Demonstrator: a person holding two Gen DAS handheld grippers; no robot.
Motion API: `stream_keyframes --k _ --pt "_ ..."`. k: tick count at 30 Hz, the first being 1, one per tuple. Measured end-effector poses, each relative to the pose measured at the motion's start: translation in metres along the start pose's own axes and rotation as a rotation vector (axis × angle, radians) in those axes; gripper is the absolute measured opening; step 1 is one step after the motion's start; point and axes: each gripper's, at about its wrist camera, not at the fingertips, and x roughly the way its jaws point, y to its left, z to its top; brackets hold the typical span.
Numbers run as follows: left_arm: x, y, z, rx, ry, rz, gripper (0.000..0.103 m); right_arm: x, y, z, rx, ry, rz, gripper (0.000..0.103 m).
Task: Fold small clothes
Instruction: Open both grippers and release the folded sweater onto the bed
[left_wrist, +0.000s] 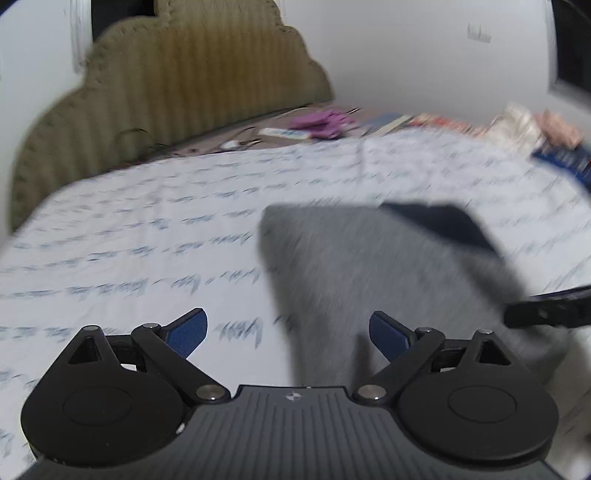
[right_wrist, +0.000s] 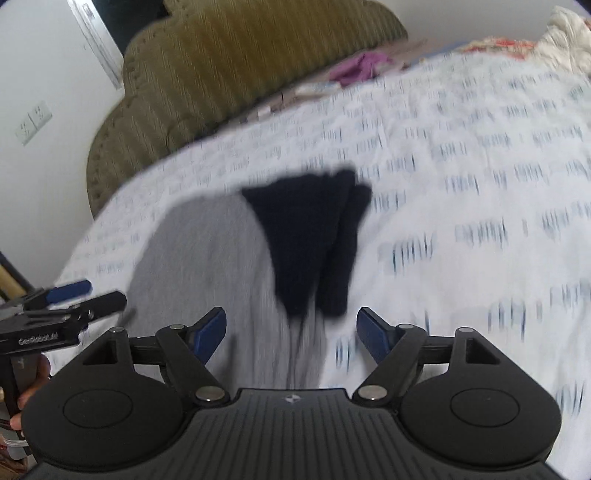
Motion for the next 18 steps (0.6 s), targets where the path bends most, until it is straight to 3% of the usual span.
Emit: stream_keyframes --k 3,7,9,14,18 --pt "-0.001 -0.008 -0.012 0.02 0.06 0.102 0.095 -0.004 0.023 -0.016 -0.111 -0.017 -0.153 0.081" --pt "-0.022 -0.002 -0.017 -0.057 0.06 0.067 0.096 -0.031 0.041 -0.022 -0.089 -0.11 -0.218 0.086" --pt "-0.03 -0.004 -0.018 -0.071 0.058 0.065 0.096 -0.038 0.048 -0.027 -0.06 -0.122 -0.22 0.09" --pt "-0.046 -0.009 -0.027 -0.106 0.087 0.049 0.096 -0.041 0.066 -0.043 -0.065 -0.077 -0.192 0.091" --pt "-0.054 -0.008 -0.036 -0.131 0.102 0.047 0.096 -0.046 0.071 -0.053 -0.002 -0.032 -0.129 0.091"
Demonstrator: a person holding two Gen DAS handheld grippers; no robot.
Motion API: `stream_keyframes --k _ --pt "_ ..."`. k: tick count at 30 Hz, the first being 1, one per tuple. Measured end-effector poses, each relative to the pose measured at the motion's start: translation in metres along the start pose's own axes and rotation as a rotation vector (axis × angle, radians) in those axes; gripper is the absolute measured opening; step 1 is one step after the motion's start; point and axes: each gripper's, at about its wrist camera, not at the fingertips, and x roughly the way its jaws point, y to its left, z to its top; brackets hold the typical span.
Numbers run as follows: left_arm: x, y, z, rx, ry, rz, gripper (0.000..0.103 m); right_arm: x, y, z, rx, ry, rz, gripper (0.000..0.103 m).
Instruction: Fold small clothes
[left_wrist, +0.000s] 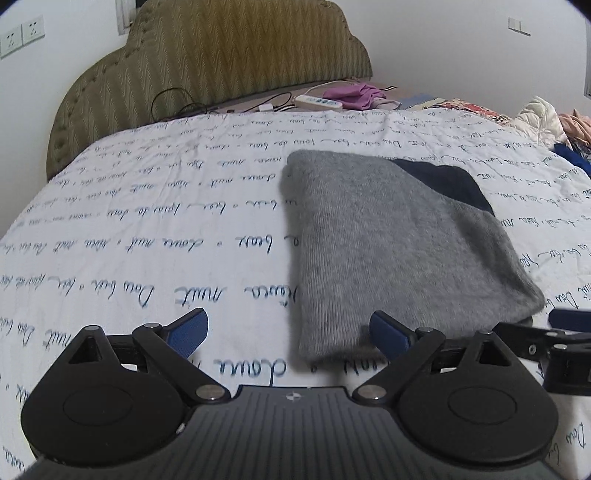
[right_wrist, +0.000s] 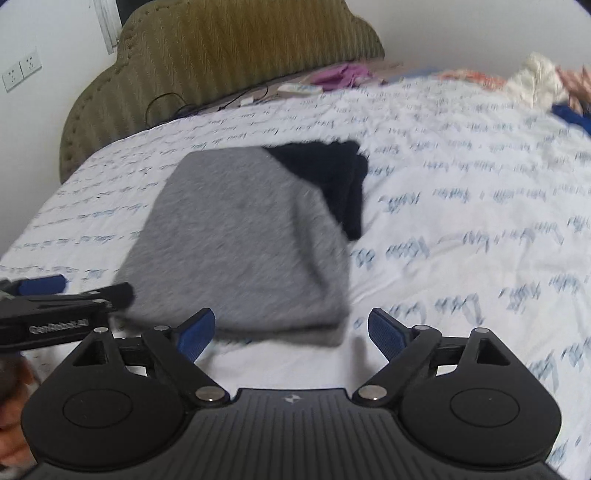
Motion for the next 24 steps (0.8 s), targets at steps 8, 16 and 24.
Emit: stream_keyframes --k 8,16,24 --pt "-0.01 0.002 -0.016 -0.005 0.007 0.01 0.096 -0.006 0.005 -0.016 0.07 0.026 0.024 0.091" --pt "-0.011 0.001 -0.029 -0.012 0.02 0.01 0.096 -0.003 0.015 -0.031 -0.049 -0.016 -0.101 0.091" --pt "-0.011 0.006 -0.039 -0.032 0.003 0.032 0.1 0.002 0.019 -0.042 -0.098 -0.039 -0.128 0.093"
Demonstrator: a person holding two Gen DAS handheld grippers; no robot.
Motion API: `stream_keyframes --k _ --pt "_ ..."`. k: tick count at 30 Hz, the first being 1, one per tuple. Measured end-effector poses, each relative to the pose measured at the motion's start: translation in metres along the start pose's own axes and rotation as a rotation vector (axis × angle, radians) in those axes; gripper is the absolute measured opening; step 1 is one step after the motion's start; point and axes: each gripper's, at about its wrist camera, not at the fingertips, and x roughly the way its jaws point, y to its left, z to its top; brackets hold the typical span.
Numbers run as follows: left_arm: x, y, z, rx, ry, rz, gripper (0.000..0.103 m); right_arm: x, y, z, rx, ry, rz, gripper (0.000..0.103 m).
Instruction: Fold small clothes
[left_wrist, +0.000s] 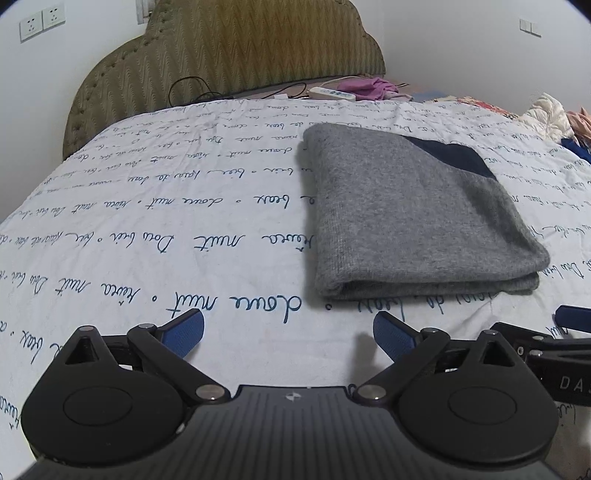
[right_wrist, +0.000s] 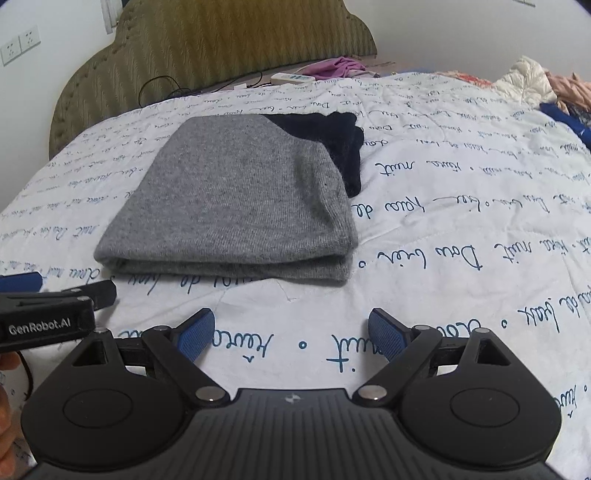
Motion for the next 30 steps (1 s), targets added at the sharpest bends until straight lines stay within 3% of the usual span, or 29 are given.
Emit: stream_keyframes --k 3,17,30 --pt "0.002 0.001 -0.004 0.001 -0.005 0.001 0.103 0.001 0.003 -0.003 -0.029 -0.021 -0.006 0.098" --pt "0.012 0.005 -0.019 -0.002 -0.018 -0.003 0.103 0.005 0.004 -0.015 -0.025 -0.059 -0.026 0.101" --pt "0.012 0.006 -0.025 -0.016 -0.052 -0.006 0.103 0.005 -0.005 -0.022 0.048 -0.099 0.003 0.103"
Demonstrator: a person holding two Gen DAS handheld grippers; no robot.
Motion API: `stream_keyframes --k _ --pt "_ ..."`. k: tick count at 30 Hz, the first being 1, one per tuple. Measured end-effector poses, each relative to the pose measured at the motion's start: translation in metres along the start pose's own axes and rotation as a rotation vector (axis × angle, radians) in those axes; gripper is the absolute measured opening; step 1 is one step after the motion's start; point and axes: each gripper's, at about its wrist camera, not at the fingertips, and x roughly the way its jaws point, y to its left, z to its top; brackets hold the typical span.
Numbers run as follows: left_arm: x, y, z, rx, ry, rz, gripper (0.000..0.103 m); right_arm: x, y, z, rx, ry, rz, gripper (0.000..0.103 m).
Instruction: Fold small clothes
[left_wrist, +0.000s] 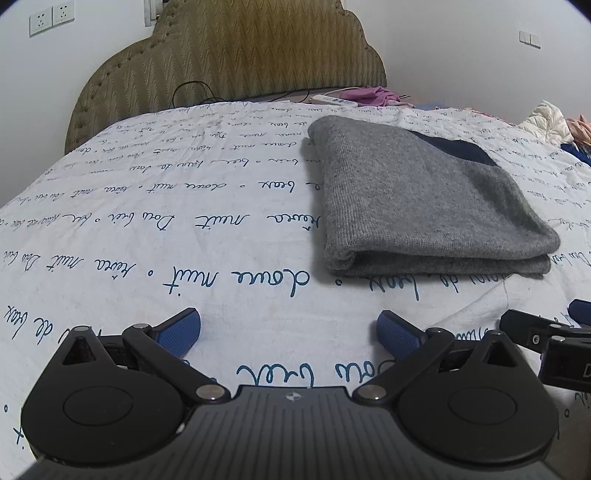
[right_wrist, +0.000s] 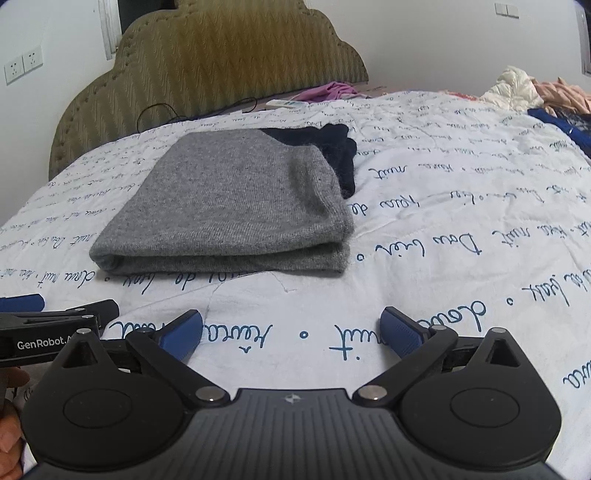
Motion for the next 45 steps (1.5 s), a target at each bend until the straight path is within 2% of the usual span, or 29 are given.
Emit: stream_keyframes --k 10,19,25,33,45 --pt "0.0 0.0 -0.001 0.003 -0.002 0.004 0.103 0.002 0.012 -0.003 -0.065 0.0 -0.047 0.103" --pt "0.0 0.001 0.0 0.0 -0.004 0.002 0.103 0.002 0.013 -0.003 -0.085 0.006 -0.052 0.103" --pt "0.001 0.001 0.0 -0.003 0.001 -0.001 0.103 -0.006 0.013 0.0 -0.093 -0.03 -0.042 0.103" --pt "0.001 0.0 -0.001 -0.001 0.003 0.0 0.103 0.004 0.018 -0.002 -0.123 0.011 -0.035 0.103" --pt "0.001 0.0 0.0 -0.001 0.004 0.0 0.103 0.005 0.017 -0.002 -0.109 0.006 -0.032 0.103"
